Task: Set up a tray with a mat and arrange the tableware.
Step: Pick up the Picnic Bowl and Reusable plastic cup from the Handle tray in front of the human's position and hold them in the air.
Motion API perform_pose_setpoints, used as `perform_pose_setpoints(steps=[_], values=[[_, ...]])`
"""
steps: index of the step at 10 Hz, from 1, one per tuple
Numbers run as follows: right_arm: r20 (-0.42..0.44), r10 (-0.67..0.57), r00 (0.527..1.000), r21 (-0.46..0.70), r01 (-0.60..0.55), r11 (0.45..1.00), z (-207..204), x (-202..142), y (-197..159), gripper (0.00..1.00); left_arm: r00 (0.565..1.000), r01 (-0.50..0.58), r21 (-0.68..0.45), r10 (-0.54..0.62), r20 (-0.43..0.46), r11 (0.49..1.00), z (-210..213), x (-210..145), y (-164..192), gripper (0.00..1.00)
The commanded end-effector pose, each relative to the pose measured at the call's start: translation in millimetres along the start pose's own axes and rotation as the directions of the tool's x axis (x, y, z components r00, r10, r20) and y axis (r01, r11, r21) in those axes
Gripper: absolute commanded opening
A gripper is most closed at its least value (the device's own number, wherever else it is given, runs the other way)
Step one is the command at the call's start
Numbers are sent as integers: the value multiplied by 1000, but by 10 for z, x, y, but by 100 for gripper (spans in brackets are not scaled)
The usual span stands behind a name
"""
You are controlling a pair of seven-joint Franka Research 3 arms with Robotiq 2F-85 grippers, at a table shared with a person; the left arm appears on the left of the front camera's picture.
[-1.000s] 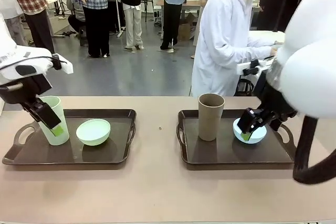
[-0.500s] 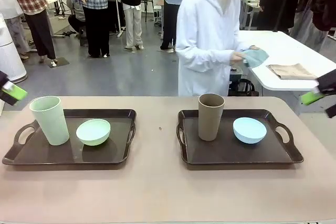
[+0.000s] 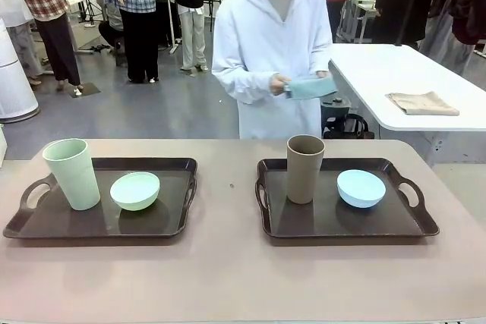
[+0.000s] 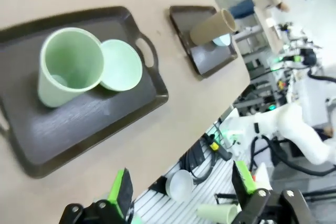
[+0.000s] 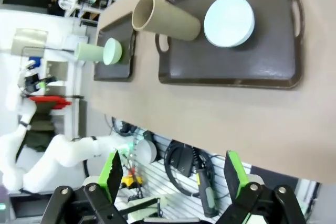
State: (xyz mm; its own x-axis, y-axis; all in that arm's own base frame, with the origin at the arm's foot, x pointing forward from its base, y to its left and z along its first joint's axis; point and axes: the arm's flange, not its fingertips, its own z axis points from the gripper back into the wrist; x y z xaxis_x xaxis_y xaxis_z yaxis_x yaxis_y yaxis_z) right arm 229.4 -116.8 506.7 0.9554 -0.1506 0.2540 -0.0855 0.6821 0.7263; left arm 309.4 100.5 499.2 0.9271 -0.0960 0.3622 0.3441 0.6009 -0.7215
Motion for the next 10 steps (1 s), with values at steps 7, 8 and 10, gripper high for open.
perform_pose_setpoints(steps=[7,8,10], values=[[39,-85,996,192,76,978,53,-374,-773,100,983,-133,-75,141,113,988,-30,-281,241,100],[-6,-58,998,127,58,990,-24,-379,-714,100,986,-126,-48,131,106,991,-43,-286,222,100],[31,-103,994,163,97,982,168,-284,-769,100,985,-142,-68,148,91,988,53,-221,325,100]])
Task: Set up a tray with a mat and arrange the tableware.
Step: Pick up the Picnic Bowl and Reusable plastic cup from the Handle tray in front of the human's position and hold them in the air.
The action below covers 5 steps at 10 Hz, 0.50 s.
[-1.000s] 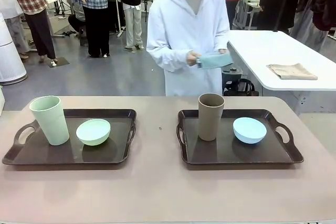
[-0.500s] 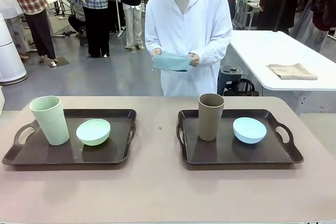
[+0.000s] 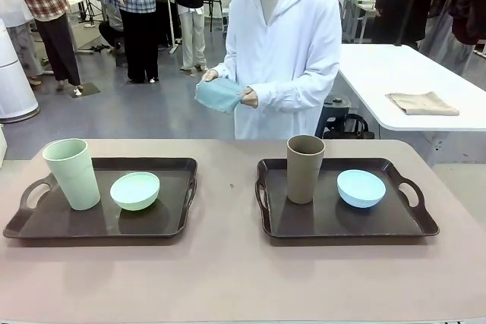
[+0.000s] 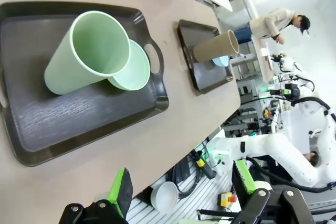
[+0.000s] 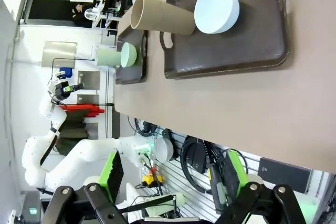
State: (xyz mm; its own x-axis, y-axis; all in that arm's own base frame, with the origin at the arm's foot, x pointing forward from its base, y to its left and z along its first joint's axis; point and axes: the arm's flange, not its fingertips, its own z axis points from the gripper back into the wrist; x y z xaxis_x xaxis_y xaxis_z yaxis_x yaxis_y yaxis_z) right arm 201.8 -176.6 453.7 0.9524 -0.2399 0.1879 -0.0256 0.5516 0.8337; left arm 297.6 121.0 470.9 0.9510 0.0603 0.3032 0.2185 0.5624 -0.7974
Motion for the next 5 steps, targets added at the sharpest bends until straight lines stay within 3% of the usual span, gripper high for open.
perform_pose_setpoints(steps=[1,5], values=[[8,7,1000,18,-7,1000,0,25,4,100,1000,-3,-11,3,6,1000,40,19,34,100],[8,7,1000,18,-7,1000,0,25,4,100,1000,-3,-11,3,6,1000,40,19,34,100]])
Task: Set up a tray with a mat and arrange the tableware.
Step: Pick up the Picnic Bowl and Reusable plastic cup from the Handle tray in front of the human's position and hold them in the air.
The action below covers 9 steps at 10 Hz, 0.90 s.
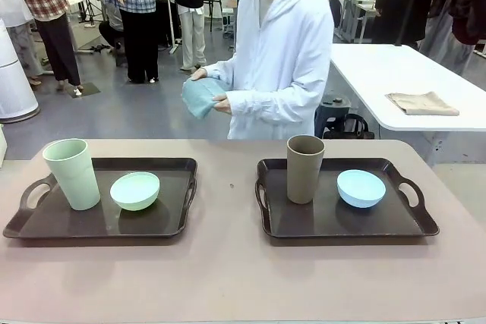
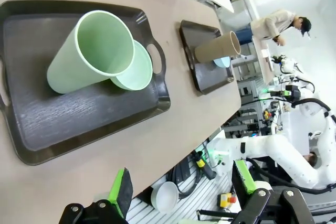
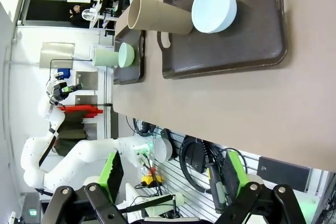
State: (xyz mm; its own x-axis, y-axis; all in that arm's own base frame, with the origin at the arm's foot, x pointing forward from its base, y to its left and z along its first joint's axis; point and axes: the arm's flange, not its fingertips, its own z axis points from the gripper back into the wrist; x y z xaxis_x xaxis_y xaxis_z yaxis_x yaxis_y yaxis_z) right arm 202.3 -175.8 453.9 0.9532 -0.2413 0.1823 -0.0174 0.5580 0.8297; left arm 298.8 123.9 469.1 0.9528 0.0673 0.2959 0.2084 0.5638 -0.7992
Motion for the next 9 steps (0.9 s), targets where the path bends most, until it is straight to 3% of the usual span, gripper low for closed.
perform_pose_setpoints(steps=[1,9], values=[[10,12,1000,27,-12,1000,7,21,-3,100,1000,7,-13,-7,4,1000,28,11,1,100],[10,12,1000,27,-12,1000,7,21,-3,100,1000,7,-13,-7,4,1000,28,11,1,100]])
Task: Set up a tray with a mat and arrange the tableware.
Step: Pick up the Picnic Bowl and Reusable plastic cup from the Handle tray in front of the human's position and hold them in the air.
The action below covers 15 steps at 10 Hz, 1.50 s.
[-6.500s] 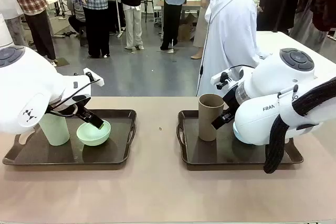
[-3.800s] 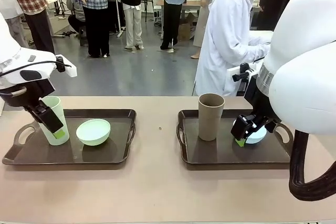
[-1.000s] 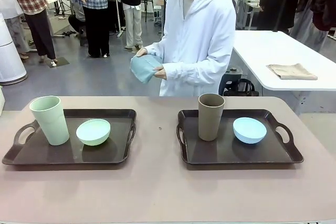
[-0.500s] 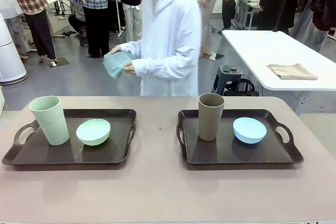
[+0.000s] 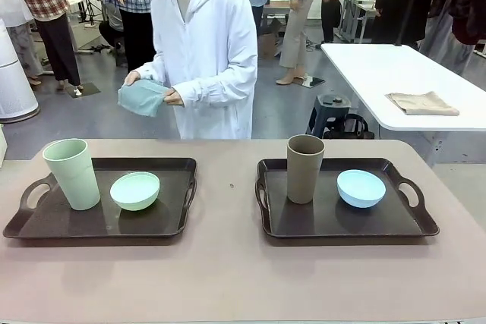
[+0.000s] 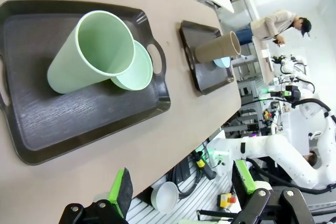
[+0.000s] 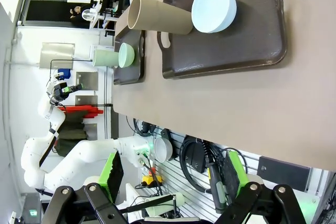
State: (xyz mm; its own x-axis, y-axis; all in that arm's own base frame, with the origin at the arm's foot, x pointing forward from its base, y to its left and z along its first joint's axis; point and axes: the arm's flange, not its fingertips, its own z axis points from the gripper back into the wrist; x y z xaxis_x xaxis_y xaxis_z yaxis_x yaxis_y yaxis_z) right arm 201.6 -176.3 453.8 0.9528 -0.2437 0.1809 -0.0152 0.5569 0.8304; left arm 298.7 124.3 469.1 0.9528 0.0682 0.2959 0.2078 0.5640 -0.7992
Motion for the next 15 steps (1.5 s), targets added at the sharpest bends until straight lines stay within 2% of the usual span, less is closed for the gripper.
perform_pose_setpoints(steps=[1,15], values=[[9,15,1000,27,-15,1000,1,27,0,100,1000,8,-13,-8,3,1000,24,12,0,100],[9,15,1000,27,-15,1000,1,27,0,100,1000,8,-13,-8,3,1000,24,12,0,100]])
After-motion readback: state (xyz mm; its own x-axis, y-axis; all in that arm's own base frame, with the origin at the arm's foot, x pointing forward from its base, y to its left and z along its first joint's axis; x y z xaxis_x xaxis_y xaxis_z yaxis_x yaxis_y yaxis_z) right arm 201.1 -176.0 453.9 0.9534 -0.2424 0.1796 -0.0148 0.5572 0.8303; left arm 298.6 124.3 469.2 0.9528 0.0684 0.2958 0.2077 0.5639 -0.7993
